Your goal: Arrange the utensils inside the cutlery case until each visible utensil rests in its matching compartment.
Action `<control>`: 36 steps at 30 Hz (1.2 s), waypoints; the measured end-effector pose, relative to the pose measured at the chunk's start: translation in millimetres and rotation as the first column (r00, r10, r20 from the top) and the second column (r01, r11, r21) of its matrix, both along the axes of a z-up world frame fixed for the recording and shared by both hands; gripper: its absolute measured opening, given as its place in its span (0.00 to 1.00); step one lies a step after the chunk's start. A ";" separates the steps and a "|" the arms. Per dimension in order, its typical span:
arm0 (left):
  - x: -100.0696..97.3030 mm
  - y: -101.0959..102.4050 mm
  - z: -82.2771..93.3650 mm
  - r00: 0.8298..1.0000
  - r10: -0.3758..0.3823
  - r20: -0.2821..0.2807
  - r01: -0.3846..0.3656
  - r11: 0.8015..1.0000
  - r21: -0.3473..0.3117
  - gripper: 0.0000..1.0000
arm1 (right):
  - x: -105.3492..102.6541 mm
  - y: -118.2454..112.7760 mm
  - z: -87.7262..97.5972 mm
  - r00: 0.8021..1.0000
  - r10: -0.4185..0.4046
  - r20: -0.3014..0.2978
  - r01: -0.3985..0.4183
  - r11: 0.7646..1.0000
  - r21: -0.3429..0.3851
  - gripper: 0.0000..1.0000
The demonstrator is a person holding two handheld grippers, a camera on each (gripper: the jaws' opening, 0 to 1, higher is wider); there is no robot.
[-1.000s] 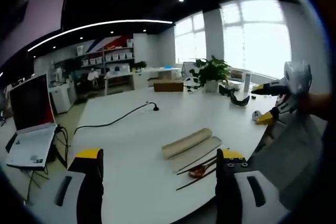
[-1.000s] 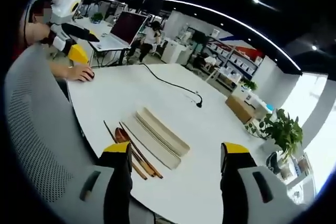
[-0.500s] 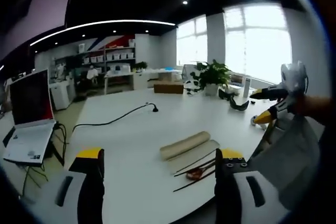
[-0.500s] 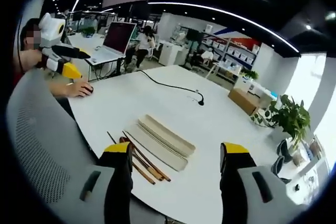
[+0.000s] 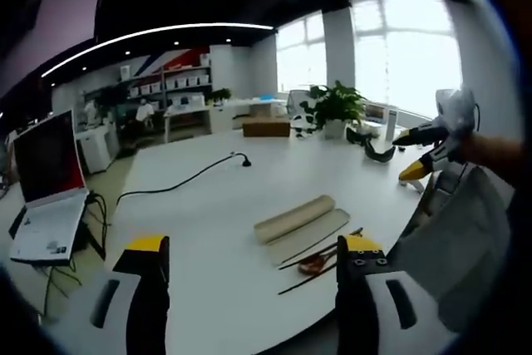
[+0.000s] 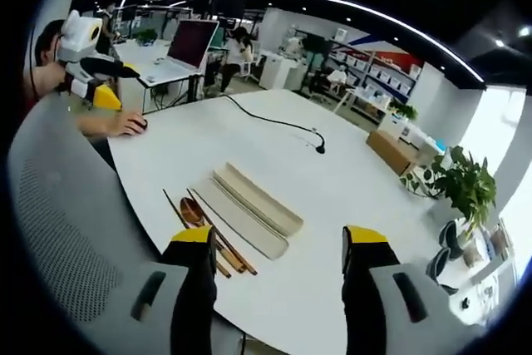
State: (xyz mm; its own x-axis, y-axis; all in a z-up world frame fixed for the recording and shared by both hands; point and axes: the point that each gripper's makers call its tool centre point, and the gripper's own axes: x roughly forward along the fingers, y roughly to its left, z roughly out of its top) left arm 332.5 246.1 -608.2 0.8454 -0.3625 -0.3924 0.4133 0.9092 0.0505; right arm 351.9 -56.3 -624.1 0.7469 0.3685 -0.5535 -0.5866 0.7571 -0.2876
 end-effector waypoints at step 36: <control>-4.5 -4.1 -6.3 0.997 -0.046 -0.054 0.047 0.999 0.004 0.55 | 29.3 29.1 -91.8 0.917 0.227 -0.329 -0.267 0.960 -0.083 0.47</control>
